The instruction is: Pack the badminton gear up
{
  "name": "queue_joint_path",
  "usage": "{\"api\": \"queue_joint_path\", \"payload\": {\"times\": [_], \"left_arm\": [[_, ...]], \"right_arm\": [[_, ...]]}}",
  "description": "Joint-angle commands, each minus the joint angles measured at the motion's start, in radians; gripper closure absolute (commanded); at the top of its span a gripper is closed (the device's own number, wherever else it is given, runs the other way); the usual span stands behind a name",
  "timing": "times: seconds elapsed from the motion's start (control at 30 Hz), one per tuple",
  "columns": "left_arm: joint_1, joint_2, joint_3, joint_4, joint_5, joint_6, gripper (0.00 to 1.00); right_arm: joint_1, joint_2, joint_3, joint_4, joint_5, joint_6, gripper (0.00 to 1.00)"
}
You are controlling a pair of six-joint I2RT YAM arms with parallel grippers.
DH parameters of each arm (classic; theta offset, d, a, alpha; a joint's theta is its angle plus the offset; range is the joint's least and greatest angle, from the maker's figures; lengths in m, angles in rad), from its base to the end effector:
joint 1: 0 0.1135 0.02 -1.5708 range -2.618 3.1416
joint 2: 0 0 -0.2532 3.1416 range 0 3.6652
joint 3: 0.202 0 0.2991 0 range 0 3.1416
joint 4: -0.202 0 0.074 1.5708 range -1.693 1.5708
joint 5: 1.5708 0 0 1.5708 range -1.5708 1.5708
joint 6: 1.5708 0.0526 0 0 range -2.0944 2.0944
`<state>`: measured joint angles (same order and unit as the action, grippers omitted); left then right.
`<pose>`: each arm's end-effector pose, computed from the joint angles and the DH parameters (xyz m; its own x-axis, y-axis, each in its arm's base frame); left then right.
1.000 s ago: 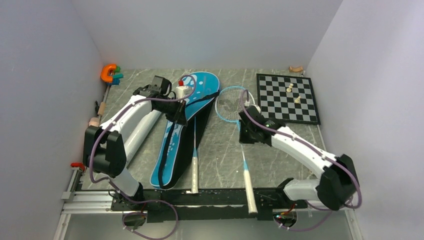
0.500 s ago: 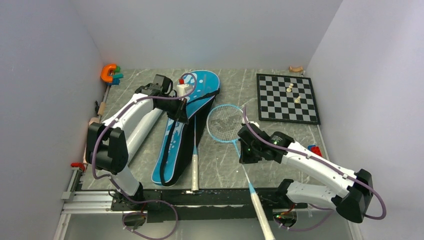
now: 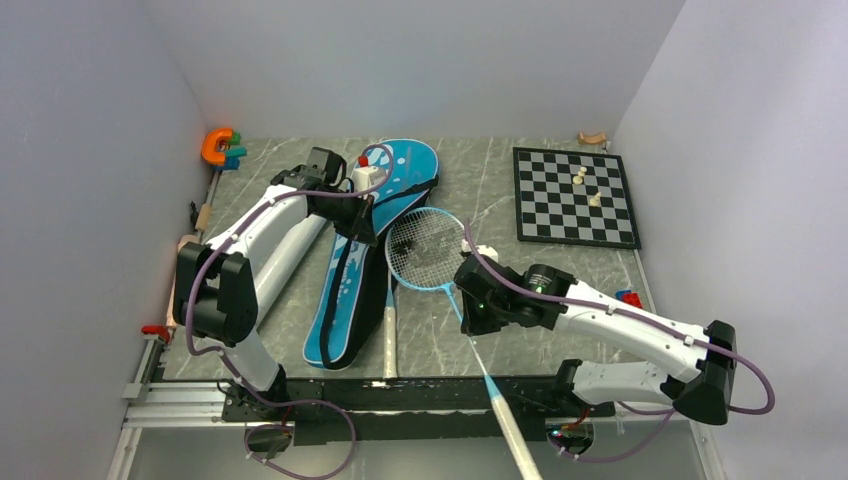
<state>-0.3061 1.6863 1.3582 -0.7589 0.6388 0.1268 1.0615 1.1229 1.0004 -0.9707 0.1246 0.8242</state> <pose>0.3719 -0.1504 0.2245 -0.7733 0.3509 -0.5282 0.6091 0.6427 -0.4647 0.1356 0.2295 0.2534 -0.9095 -0.1349 -0.3932 -0.2516 0.9316 0.2624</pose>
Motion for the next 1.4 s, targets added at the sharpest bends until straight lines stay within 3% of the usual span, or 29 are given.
{"api": "queue_joint_path", "payload": {"times": [0.0, 0.37, 0.7, 1.03, 1.37], "left_arm": [[0.005, -0.003, 0.054, 0.032, 0.015, 0.003, 1.00], [0.004, -0.017, 0.071, 0.007, 0.031, 0.008, 1.00], [0.002, -0.022, 0.043, -0.029, 0.074, 0.043, 1.00], [0.002, -0.058, 0.020, -0.078, 0.104, 0.089, 1.00], [0.002, -0.056, 0.022, -0.117, 0.125, 0.111, 1.00]], "right_arm": [[0.010, -0.032, 0.031, 0.004, 0.017, 0.027, 1.00], [0.016, 0.226, 0.092, 0.215, -0.045, -0.086, 1.00], [-0.049, 0.458, 0.273, 0.352, 0.037, -0.156, 1.00], [-0.145, 0.659, 0.354, 0.566, 0.042, -0.125, 1.00], [-0.203, 0.747, 0.325, 0.832, 0.046, -0.016, 1.00]]}}
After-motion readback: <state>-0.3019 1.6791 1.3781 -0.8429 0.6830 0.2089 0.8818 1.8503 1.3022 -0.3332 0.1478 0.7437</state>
